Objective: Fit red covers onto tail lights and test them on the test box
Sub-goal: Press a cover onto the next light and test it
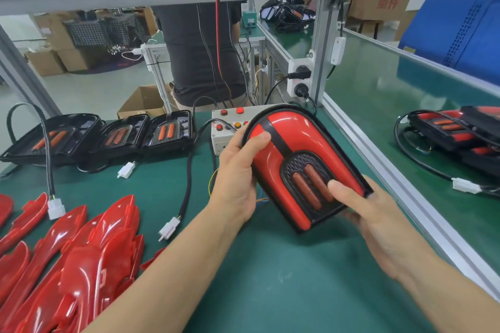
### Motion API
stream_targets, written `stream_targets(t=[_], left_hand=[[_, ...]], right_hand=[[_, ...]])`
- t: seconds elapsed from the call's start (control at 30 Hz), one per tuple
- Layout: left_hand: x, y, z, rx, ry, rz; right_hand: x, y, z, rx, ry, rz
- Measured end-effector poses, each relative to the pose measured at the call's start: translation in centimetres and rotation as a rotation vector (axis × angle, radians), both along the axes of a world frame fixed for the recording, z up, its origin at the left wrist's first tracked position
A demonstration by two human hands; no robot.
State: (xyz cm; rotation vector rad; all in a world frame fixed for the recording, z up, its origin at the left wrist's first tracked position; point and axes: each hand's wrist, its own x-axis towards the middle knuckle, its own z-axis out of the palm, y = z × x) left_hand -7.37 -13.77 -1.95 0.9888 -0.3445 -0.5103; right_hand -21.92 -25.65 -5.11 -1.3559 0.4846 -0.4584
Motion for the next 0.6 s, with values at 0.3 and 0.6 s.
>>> stream_targets(t=[0.3,0.6], left_hand=[[-1.3,-0.9,0.2,0.017,-0.227,-0.096],[0.1,-2.5,1.7,-0.035,0.011,-0.217]], right_hand=[[1.8,-1.5,2.9,-0.345,-0.013,0.087],[0.5,-2.1,2.5,0.421,-0.170,0.755]])
